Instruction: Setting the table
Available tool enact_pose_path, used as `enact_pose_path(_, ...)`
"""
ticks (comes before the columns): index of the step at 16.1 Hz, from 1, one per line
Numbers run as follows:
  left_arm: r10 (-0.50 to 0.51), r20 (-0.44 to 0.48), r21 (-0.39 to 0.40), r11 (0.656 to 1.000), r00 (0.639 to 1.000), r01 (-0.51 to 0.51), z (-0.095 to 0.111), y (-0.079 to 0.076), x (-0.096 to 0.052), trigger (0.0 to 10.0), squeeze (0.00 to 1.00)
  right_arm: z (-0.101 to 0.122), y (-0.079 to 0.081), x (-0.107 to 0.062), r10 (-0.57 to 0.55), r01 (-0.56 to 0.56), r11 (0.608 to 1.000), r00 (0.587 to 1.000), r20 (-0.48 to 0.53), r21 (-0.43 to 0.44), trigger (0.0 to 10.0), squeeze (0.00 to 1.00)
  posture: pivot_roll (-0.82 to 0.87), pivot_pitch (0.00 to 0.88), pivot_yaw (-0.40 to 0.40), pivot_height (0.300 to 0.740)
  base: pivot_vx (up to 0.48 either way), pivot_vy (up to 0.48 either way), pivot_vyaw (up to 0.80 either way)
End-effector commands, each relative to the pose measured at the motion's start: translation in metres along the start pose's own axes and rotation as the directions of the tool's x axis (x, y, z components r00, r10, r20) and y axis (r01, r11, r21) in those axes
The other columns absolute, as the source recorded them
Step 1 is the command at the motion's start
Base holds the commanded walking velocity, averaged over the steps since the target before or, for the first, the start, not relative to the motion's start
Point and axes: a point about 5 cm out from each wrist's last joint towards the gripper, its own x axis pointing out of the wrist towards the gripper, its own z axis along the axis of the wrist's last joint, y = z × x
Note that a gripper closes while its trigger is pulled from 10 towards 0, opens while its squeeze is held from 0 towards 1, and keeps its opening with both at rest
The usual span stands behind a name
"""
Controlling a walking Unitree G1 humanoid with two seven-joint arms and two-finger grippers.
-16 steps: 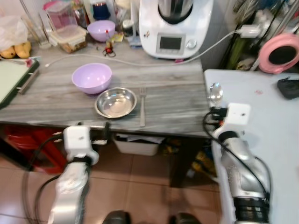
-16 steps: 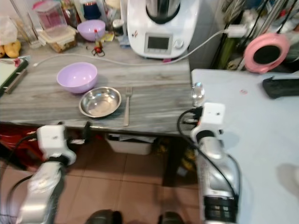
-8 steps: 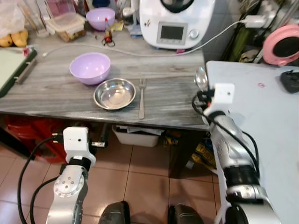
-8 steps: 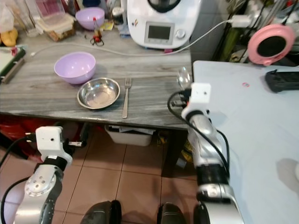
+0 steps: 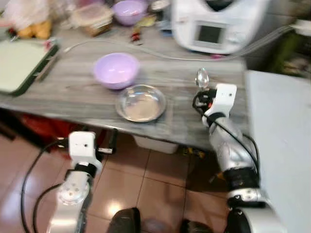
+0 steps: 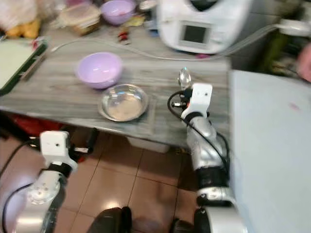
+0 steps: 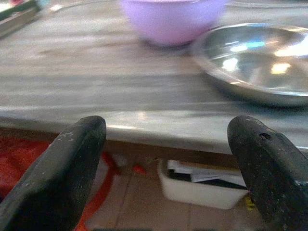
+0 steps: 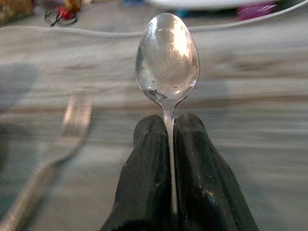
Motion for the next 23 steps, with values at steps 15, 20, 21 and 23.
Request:
enact_pose_path(15, -0.033, 0.017, -0.041, 0.999, 0.999, 0.033, 0.002, -0.005, 0.007, 10.0, 0.0, -0.027, 0.001, -0.04, -0.071, 0.08, 0.995, 0.988, -0.14, 0.062, 10.0, 0.0, 0.02, 0.133, 0.025, 0.74, 0.037, 0.042, 0.0)
enact_pose_path(20, -0.042, 0.018, -0.048, 0.998, 0.999, 0.043, 0.002, -0.008, 0.008, 10.0, 0.0, -0.031, 0.017, -0.047, -0.02, 0.041, 0.994, 0.98, -0.2, 0.101, 10.0, 0.0, 0.02, 0.132, 0.02, 0.74, 0.0, 0.0, 0.0)
enact_pose_path(21, -0.049, 0.018, -0.05, 0.998, 0.999, 0.049, 0.001, -0.009, 0.009, 10.0, 0.0, -0.034, 0.018, -0.051, -0.013, 0.038, 0.993, 0.974, -0.224, 0.11, 10.0, 0.0, 0.01, 0.128, 0.022, 0.74, 0.0, 0.0, 0.0)
enact_pose_path(23, -0.059, 0.019, -0.052, 0.997, 0.998, 0.06, 0.001, -0.01, 0.011, 10.0, 0.0, -0.035, 0.019, -0.057, 0.009, 0.016, 0.995, 0.968, -0.251, 0.1, 10.0, 0.0, 0.01, 0.127, 0.024, 0.74, 0.0, 0.0, 0.0)
